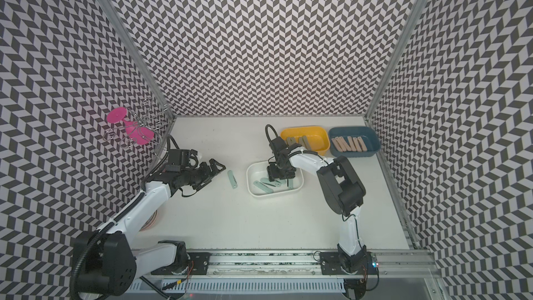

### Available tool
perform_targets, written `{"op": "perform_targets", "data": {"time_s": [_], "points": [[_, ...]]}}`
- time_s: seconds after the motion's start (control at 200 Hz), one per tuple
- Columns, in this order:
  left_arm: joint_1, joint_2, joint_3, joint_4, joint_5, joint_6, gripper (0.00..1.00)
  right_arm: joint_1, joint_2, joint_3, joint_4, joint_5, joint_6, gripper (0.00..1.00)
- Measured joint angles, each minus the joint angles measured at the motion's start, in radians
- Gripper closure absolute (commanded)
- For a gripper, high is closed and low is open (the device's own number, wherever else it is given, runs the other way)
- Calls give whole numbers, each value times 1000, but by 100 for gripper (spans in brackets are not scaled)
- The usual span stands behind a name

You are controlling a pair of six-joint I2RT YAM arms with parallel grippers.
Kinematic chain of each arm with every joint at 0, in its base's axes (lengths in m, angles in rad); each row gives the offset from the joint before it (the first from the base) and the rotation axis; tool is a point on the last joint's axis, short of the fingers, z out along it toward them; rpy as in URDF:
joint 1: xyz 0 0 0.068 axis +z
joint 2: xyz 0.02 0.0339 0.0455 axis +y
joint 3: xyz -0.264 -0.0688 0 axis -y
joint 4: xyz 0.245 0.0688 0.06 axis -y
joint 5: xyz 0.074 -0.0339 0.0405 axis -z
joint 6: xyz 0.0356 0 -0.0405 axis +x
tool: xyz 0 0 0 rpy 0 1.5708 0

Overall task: Place the fruit knives into the storage box by color
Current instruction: Adjust the fruit knife in the storage box.

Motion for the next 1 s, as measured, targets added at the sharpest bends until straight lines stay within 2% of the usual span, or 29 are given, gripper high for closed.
{"op": "perform_targets", "data": {"time_s": [0.546, 1.002], "points": [[-19, -6, 0, 10, -4, -10, 0, 0, -64, -112, 64, -129, -7, 28], [-48, -23, 0, 16, -24, -27, 0, 5, -73, -135, 92, -229, -5, 30]]}}
